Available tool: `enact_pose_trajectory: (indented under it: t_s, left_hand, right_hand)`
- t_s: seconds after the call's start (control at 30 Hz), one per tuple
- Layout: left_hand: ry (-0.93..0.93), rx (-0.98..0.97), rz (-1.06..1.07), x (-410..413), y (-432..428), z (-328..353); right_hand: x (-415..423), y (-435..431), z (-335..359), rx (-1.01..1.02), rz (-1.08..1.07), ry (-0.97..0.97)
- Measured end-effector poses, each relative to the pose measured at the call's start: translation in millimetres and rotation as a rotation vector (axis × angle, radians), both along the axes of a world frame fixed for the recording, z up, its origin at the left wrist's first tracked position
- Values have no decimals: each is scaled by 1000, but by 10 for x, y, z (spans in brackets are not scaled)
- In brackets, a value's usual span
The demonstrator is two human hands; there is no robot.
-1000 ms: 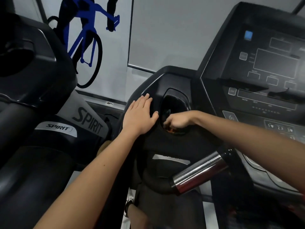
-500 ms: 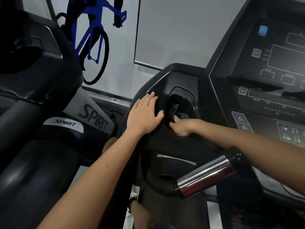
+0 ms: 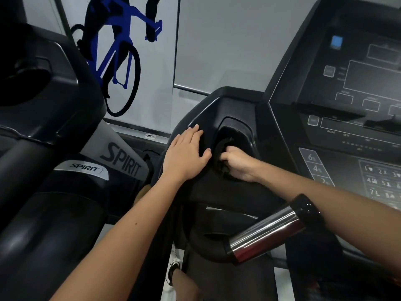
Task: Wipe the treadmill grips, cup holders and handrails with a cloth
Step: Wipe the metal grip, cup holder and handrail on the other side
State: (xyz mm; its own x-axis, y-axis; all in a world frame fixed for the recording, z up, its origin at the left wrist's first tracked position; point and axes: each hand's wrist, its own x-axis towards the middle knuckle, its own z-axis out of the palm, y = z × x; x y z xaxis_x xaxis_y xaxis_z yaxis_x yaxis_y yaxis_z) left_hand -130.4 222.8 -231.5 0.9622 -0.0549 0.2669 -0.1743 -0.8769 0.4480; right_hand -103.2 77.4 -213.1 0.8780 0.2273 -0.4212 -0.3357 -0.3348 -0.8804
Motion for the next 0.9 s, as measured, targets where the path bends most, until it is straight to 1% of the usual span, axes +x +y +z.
enact_pose_trajectory:
  t_s: [0.03, 0.13, 0.23, 0.3, 0.37, 0.43, 0.5, 0.6, 0.67, 0.73, 0.77, 0.8, 0.83, 0.9]
  left_hand:
    - [-1, -1, 1, 0, 3, -4]
    - [-2, -3, -1, -1, -8, 2]
    - [1, -5, -3, -2, -9, 8]
    - [8, -1, -5, 2, 6, 9]
    - [16, 1, -10, 5, 14, 17]
    - [18, 1, -13, 5, 17, 19]
    - [20, -3, -13, -2, 12, 21]
    - [24, -5, -9, -14, 11, 24]
    - [30, -4, -12, -21, 15, 31]
    - [37, 1, -17, -28, 16, 37]
    - [39, 4, -17, -31, 18, 37]
    - [39, 2, -17, -32, 21, 38]
    - [39, -1, -17, -29, 23, 36]
    - [37, -10, -16, -26, 18, 34]
  right_hand:
    - [0, 30, -26, 71, -65, -53]
    - [-18, 74, -48, 31, -80, -213]
    - [-31, 27, -37, -6, -44, -226]
    - [-51, -29, -4, -41, 17, -220]
    - [-89, -92, 19, -131, 149, -244]
    - [-142, -170, 106, -300, 342, -277]
    - [-155, -264, 270, -582, 605, -301]
    - [-86, -279, 477, -1013, 969, -248]
    - [-28, -241, 435, -1320, 1121, -255]
    - [65, -217, 313, -1649, 1190, -332]
    - [112, -221, 251, -1722, 1192, -363]
    - [143, -230, 219, -1732, 1180, -381]
    - [163, -234, 197, -1702, 1171, -395]
    - [125, -201, 220, -1598, 1147, -358]
